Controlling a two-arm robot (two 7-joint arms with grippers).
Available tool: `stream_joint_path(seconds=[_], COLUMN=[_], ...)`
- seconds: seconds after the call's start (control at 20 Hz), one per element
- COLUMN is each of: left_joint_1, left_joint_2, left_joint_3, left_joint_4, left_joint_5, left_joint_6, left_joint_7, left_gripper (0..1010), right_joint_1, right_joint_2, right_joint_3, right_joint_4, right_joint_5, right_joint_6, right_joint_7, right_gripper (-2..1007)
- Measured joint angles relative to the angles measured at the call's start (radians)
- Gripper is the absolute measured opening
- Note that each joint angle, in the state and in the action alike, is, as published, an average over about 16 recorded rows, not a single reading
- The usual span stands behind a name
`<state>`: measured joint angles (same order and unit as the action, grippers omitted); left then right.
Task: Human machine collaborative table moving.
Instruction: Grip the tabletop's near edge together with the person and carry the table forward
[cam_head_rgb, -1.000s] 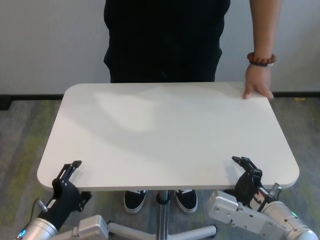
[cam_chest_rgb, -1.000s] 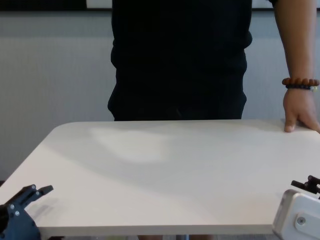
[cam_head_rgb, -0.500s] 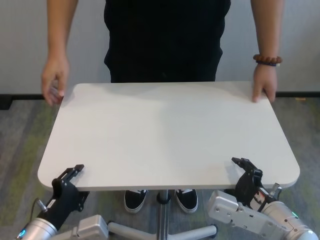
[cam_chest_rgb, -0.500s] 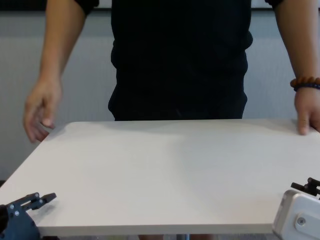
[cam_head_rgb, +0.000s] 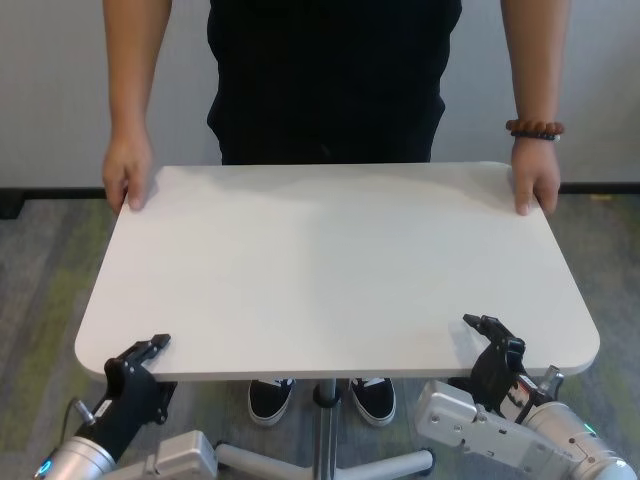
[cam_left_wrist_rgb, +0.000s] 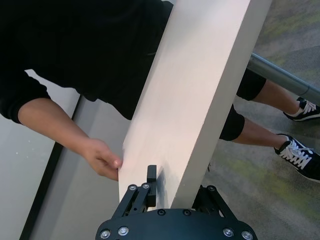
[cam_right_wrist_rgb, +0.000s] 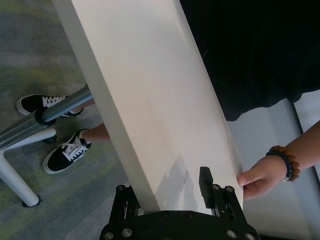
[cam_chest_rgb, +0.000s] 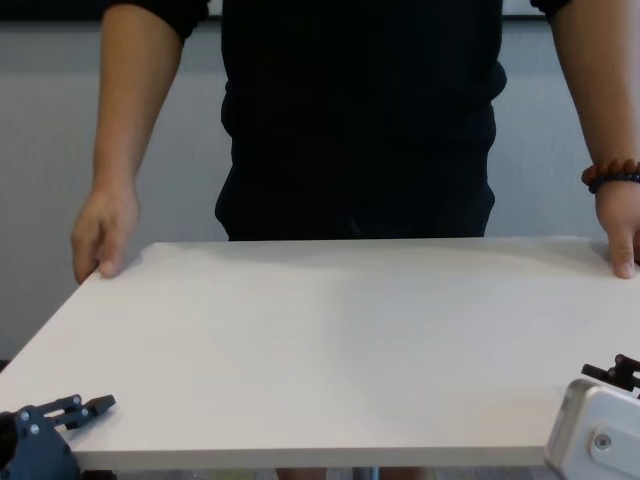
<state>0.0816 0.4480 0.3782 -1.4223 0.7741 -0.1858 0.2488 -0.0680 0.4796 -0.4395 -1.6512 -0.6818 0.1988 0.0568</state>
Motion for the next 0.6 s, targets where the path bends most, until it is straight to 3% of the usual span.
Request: stream_joint_path(seconds=[0.6], left_joint_1=[0.000], left_joint_2=[0.000], left_joint_3=[0.000], left_joint_4=[0.000], left_joint_5=[0.000], left_joint_6=[0.000], left_joint_7=[0.000], left_gripper=[318], right_joint_1=[0.000], right_joint_2=[0.000], right_joint_3=[0.000], right_joint_4=[0.000], right_joint_5=[0.000], right_joint_6=[0.000], right_joint_7=[0.000], right_gripper=[635])
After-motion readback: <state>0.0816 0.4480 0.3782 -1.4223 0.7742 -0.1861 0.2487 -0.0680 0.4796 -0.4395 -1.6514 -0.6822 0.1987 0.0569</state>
